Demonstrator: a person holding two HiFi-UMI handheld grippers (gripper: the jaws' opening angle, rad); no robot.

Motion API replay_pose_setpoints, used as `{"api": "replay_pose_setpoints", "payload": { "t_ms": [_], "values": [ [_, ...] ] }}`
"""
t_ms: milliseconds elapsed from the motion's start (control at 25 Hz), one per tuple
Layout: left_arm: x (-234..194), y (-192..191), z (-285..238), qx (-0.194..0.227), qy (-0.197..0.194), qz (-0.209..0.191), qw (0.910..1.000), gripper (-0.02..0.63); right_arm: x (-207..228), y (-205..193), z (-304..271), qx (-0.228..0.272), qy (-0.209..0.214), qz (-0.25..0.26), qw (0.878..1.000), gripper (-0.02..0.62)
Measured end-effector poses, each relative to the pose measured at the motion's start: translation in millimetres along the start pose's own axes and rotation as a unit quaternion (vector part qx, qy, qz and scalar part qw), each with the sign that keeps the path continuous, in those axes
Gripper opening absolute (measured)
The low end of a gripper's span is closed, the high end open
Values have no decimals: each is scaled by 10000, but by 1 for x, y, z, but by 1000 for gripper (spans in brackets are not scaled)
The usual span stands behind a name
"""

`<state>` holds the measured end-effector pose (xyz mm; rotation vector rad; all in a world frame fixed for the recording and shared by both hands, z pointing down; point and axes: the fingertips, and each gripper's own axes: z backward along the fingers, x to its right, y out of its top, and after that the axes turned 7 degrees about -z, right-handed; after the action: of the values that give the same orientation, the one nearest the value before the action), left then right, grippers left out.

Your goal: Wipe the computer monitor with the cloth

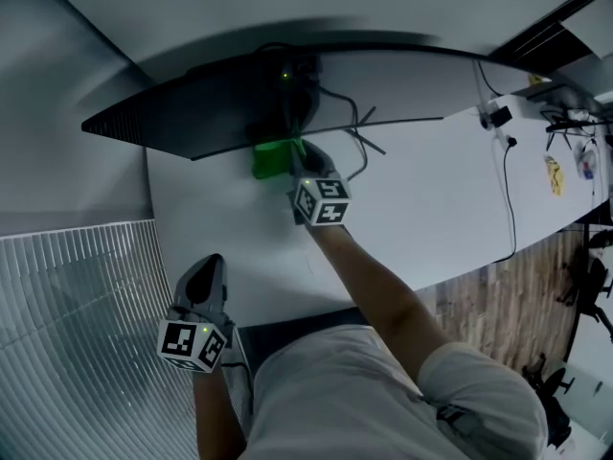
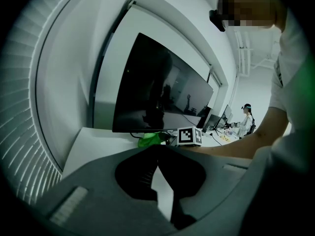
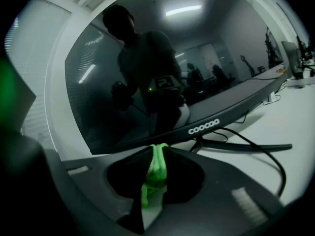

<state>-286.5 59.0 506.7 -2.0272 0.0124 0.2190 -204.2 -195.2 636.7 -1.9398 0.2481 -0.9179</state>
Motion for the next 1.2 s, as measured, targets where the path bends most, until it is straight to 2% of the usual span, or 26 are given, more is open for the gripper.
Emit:
{"api": "replay_pose_setpoints", "payload": {
  "t_ms": [1200],
  "values": [
    [167,30,-104,-165,-599,-280,9977,9,209,110,95,408,-668,-334,9964,58]
  ]
}}
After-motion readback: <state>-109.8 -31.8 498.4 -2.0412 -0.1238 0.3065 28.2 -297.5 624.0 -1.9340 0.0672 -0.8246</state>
